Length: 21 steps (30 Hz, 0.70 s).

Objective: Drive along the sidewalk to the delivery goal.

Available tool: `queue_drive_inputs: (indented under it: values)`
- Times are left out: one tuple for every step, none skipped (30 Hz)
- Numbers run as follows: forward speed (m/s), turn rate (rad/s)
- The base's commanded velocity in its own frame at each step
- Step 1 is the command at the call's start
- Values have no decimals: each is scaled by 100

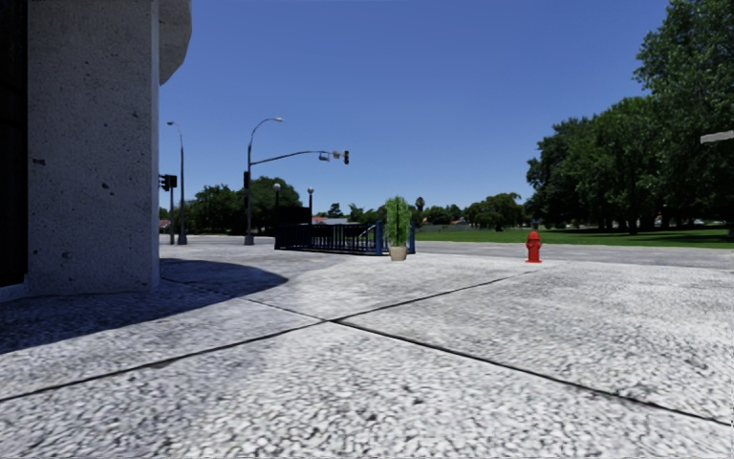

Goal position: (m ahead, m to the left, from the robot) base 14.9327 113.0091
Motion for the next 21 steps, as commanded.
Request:
queue_drive_inputs:
  values:
    - [200,27]
    - [200,27]
    - [200,28]
    - [200,31]
    - [200,31]
    - [200,35]
    - [200,36]
    - [200,37]
    - [200,37]
    - [200,37]
    - [200,37]
    - [200,37]
    - [200,37]
    - [200,37]
    - [200,37]
    - [200,37]
    - [200,37]
    - [200,37]
    - [200,37]
    - [200,37]
    - [200,37]
